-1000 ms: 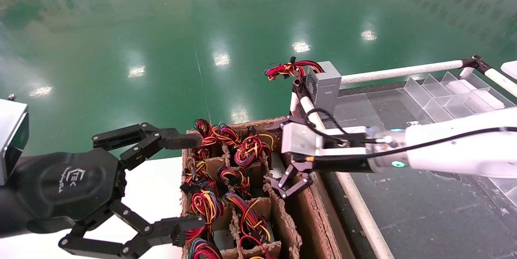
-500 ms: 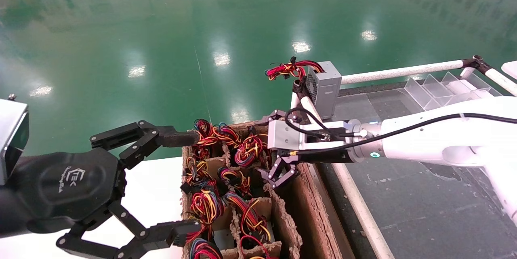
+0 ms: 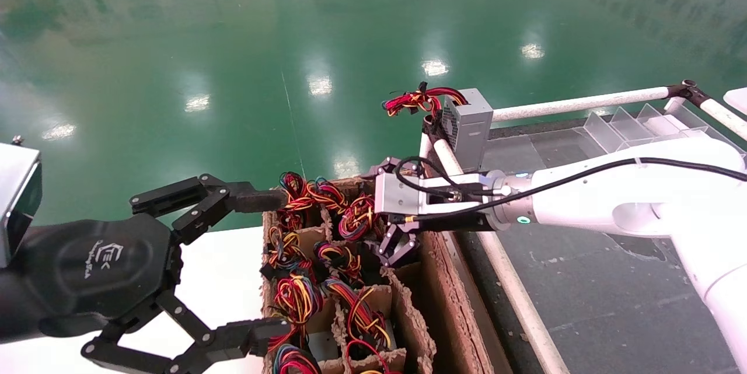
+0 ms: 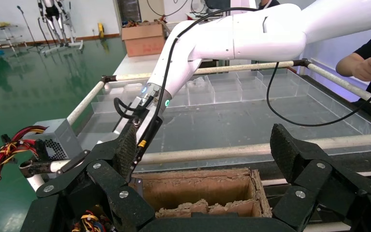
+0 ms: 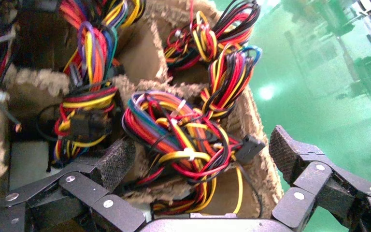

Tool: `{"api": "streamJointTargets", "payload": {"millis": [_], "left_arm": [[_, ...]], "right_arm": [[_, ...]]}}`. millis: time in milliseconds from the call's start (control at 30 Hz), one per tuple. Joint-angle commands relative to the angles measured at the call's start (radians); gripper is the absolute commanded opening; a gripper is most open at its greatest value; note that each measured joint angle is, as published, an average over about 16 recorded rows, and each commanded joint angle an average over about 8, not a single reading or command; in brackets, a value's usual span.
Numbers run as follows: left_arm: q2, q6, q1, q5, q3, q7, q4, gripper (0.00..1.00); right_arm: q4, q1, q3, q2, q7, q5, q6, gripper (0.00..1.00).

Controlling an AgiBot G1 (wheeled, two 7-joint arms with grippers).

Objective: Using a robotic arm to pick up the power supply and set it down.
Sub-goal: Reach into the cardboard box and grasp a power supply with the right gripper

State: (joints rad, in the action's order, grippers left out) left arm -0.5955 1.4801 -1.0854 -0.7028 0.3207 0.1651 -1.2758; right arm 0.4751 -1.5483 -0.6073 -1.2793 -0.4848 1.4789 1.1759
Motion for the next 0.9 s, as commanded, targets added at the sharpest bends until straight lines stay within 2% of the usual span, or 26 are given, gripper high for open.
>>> {"api": "streamJointTargets", "payload": {"millis": [33,100,133,900], "left_arm": [[0.0,0.0,0.0,0.0,0.0,0.0,0.0,1.0],[0.0,0.0,0.0,0.0,0.0,0.0,0.0,1.0],[0.0,0.0,0.0,0.0,0.0,0.0,0.0,1.0],[0.0,0.0,0.0,0.001,0.001,0.0,0.0,1.0]], "right_arm": [[-0.02,-0.007,0.003,-0.008,-0.008,-0.005,0.003,0.31],[-0.038,-0.012,0.003,-0.015,-0.018,-0.007,0.006,0.06],[-0.047,-0.014,0.002,-0.019,-0.024,-0.007,0.006,0.01],[-0.156,-0.039,0.007,-0.04,-0.138,-0.035,0.025,0.0]]}}
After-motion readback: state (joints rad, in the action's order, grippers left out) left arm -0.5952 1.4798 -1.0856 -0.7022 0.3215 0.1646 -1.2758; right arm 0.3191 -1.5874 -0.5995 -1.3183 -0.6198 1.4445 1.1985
